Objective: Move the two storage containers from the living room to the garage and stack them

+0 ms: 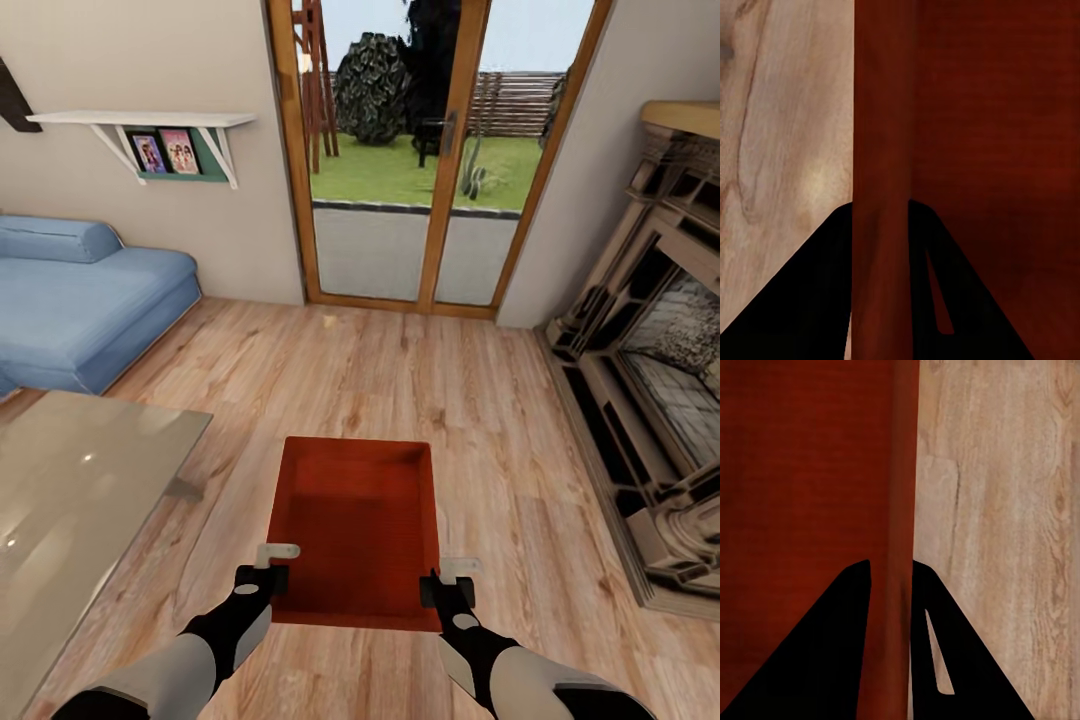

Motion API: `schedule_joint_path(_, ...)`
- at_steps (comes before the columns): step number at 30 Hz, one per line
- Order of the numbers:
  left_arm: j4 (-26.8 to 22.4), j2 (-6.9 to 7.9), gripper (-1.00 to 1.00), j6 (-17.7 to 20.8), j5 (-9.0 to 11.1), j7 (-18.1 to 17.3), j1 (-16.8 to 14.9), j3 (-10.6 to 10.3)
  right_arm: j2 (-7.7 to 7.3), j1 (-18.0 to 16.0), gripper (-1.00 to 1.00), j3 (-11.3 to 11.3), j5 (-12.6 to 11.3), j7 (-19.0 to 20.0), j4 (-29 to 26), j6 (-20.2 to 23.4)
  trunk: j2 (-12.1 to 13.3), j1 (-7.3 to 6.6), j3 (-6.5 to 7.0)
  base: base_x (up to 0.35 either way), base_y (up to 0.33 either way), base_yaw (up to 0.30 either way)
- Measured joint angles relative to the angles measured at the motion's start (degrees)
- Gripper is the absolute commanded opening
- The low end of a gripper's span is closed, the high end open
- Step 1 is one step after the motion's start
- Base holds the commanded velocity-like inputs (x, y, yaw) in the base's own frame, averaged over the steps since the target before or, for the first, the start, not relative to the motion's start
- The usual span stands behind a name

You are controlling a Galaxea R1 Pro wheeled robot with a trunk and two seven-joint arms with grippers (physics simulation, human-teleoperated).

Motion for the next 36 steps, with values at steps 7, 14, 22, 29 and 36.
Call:
schedule_joint_path(7,0.1,-0.03,-1.00,0.0,0.0,0.0,0.0,0.0,-0.04,0.0,-1.00,0.0,0.0,0.1,0.0,0.1,0.0,0.00,0.35,0.000,0.000,0.091)
schedule_joint_path(14,0.1,-0.05,-1.00,0.0,0.1,-0.1,0.0,0.0,-0.16,0.0,-1.00,0.0,-0.1,0.4,0.0,0.1,0.0,0.00,0.67,0.000,0.000,0.091)
schedule_joint_path(22,0.1,-0.10,-1.00,0.0,0.1,0.0,0.0,0.0,-0.26,0.0,-1.00,0.0,-0.1,0.6,0.0,0.0,0.0,0.00,0.91,0.000,0.000,0.091)
schedule_joint_path(29,0.1,-0.13,-1.00,0.0,0.2,0.0,0.0,0.0,-0.30,0.0,-1.00,0.1,-0.2,0.7,0.0,0.0,0.0,0.00,1.09,0.000,0.000,0.091)
schedule_joint_path(36,0.2,-0.12,-1.00,0.0,0.9,0.1,0.1,-0.3,-0.32,0.0,-1.00,-0.1,0.1,0.8,0.0,0.3,0.0,0.00,1.12,0.000,0.000,0.091)
